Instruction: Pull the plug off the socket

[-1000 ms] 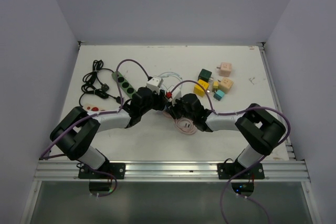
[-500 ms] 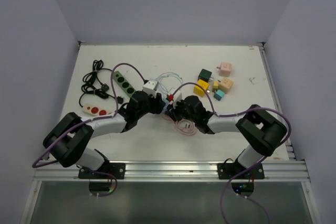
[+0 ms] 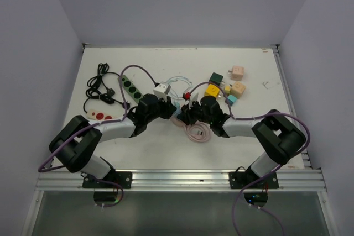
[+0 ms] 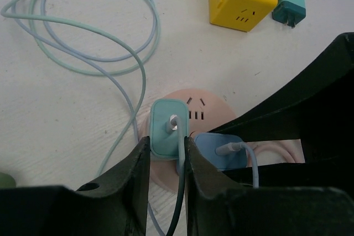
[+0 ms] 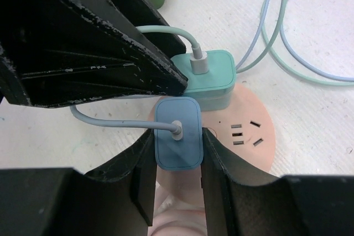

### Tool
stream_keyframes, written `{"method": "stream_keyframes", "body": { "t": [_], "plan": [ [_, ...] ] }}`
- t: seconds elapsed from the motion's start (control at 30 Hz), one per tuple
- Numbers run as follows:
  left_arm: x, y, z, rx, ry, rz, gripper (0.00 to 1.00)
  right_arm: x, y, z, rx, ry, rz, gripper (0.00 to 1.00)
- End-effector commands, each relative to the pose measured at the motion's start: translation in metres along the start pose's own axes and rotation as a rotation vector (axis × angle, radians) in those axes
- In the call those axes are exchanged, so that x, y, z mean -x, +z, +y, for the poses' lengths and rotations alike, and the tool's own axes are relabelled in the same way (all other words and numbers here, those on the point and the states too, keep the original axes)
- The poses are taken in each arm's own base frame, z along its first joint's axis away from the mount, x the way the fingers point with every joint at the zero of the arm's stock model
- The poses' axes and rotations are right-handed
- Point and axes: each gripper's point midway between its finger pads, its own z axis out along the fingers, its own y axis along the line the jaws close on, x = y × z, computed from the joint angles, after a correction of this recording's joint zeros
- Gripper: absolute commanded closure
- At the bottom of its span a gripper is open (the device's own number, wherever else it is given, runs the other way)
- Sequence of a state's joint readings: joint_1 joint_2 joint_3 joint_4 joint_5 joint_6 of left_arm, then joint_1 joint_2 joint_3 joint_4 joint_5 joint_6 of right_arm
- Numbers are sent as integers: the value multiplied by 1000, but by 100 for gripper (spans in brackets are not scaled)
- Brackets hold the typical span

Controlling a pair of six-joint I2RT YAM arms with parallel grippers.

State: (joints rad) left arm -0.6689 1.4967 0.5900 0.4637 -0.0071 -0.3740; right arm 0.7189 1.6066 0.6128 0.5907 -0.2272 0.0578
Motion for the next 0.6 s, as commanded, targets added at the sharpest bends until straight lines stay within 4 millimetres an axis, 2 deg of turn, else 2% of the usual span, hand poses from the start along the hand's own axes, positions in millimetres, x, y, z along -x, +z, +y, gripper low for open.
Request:
{"method": "stream_keyframes", "body": {
  "t": [0.0, 0.17, 0.27, 0.37, 0.5, 0.57],
  "plan": [
    [-55, -7, 46, 162, 48, 186, 80, 50, -9, 11, 85, 71, -127, 100],
    [-65, -2, 44, 143, 51, 229, 87, 49, -10, 16, 112, 40, -121, 100],
    [-71, 2, 44, 141, 52, 257, 90, 49, -14, 17, 69, -52, -124, 100],
    [-75, 4, 45, 144, 54, 277, 92, 48, -13, 31, 35, -236, -98, 100],
    [-78, 6, 49, 163, 54, 292, 95, 45, -8, 34, -8, -340, -63, 100],
    [-79, 6, 49, 167, 55, 297, 96, 45, -7, 36, -8, -337, -61, 100]
  ]
}}
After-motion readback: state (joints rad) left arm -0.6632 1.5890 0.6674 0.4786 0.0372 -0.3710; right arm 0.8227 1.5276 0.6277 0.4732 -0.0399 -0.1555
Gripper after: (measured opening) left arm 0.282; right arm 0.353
